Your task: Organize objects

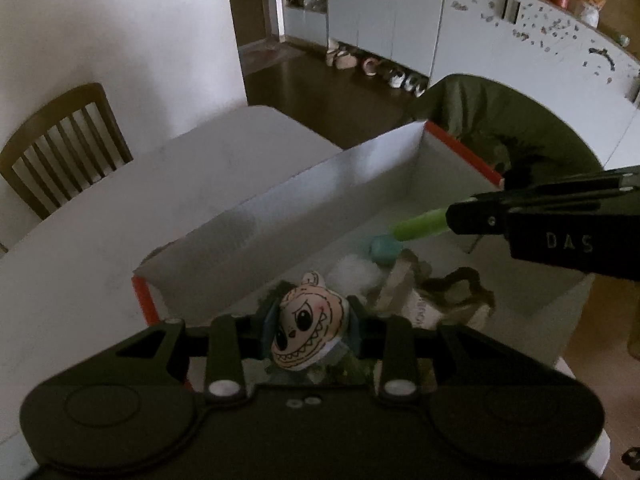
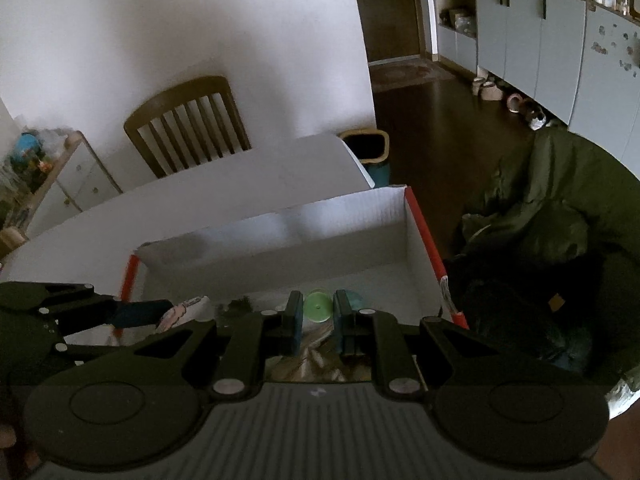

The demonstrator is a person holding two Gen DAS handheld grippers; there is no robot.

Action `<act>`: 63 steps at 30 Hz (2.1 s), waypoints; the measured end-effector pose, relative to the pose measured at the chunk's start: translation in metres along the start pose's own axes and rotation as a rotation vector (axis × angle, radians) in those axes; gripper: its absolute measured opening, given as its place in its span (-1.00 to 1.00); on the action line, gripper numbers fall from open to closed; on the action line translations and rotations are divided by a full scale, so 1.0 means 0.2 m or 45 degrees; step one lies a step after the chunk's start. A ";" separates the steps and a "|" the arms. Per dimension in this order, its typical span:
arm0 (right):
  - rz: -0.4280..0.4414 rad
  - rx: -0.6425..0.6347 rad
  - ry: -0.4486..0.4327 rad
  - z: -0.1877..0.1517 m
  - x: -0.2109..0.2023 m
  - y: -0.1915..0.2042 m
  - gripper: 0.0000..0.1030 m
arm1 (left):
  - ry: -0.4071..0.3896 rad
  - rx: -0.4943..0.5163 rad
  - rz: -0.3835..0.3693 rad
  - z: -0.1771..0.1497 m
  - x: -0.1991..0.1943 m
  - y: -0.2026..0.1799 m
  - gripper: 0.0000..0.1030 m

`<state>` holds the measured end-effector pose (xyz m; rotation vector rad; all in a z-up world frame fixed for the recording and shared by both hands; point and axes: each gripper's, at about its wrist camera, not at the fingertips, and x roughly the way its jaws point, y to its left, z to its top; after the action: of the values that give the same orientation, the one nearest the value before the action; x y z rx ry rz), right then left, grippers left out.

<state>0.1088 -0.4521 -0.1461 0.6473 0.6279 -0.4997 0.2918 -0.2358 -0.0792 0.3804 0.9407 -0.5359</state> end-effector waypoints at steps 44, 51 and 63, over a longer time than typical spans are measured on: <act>0.002 -0.129 0.274 -0.10 0.30 -0.07 -0.70 | 0.103 -0.021 -0.019 0.02 0.25 -0.03 0.16; 0.038 -0.139 0.248 -0.10 0.22 -0.07 -0.62 | 0.063 -0.033 -0.033 -0.01 0.17 -0.01 0.26; 0.112 -0.187 0.142 -0.12 -0.02 -0.02 -0.58 | -0.065 -0.024 -0.015 -0.08 -0.10 -0.01 0.46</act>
<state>0.0945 -0.4364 -0.1599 0.5641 0.7312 -0.3336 0.2702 -0.2243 -0.0705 0.3430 0.8984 -0.5447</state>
